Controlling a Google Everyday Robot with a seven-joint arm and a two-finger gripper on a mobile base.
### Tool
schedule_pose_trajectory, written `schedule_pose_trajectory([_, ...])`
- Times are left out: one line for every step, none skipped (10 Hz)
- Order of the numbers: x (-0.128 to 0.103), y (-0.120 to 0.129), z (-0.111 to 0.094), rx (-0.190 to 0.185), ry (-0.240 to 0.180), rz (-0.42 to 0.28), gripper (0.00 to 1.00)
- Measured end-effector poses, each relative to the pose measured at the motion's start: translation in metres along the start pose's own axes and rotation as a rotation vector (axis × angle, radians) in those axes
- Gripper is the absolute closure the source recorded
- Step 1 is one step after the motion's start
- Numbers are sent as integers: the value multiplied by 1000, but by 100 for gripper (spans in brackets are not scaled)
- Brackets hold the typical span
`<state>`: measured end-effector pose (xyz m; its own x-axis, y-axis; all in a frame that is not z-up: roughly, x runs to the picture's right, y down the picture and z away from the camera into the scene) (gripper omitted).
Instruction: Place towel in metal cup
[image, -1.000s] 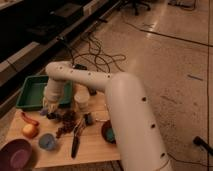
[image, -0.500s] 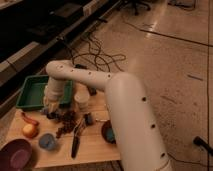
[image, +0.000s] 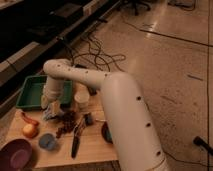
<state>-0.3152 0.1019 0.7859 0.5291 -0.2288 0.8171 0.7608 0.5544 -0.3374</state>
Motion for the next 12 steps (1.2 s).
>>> schedule_pose_trajectory([1,0,0,-4,3,5,20])
schedule_pose_trajectory([1,0,0,-4,3,6,20])
schedule_pose_trajectory([2,1,-1,-3,3,7,20])
schedule_pose_trajectory([2,1,-1,-3,3,7,20])
schedule_pose_trajectory([2,1,-1,-3,3,7,20])
schedule_pose_trajectory([2,1,-1,-3,3,7,20])
schedule_pose_trajectory([1,0,0,-4,3,6,20])
schedule_pose_trajectory([1,0,0,-4,3,6,20])
schedule_pose_trajectory([1,0,0,-3,3,6,20])
schedule_pose_trajectory([1,0,0,-3,3,6,20])
schedule_pose_trajectory([1,0,-1,-2,4,5,20])
schedule_pose_trajectory([-1,-1,-5,-1,4,4,20])
